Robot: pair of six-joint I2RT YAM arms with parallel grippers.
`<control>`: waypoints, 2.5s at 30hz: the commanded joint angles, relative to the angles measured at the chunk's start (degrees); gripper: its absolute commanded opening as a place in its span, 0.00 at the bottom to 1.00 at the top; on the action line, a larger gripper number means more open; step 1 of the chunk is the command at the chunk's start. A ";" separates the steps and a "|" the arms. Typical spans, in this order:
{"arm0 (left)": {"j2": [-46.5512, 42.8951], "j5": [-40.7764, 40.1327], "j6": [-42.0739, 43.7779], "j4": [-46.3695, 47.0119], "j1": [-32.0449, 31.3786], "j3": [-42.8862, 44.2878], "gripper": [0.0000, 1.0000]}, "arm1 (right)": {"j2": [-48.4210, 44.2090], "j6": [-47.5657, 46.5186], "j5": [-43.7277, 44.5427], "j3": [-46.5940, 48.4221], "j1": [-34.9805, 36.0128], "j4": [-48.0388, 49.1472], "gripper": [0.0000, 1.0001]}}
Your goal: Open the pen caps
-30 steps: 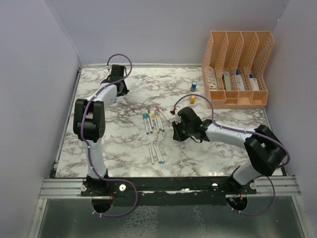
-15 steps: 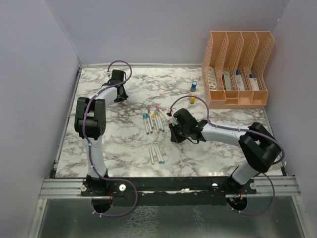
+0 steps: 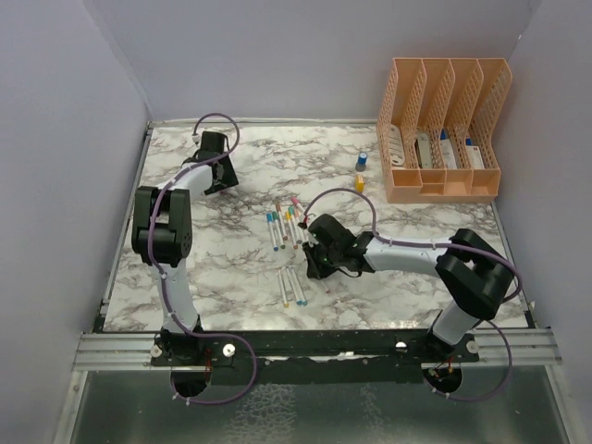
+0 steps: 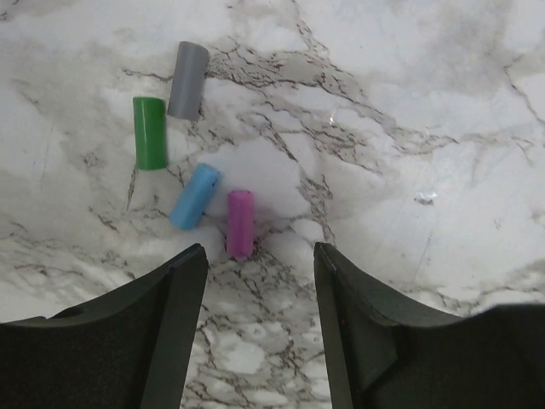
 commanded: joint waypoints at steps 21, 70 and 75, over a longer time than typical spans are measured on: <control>-33.41 17.16 -9.96 18.44 -2.20 -26.13 0.63 | 3.95 -9.96 16.68 19.79 -6.64 -6.45 0.55; -40.32 21.91 -19.01 26.89 -5.03 -35.94 0.99 | 27.85 -14.51 4.24 37.28 -15.86 -9.57 0.03; -36.25 18.96 -20.30 27.66 -10.95 -33.40 0.98 | 22.20 -14.95 5.65 34.69 -16.22 -7.12 0.01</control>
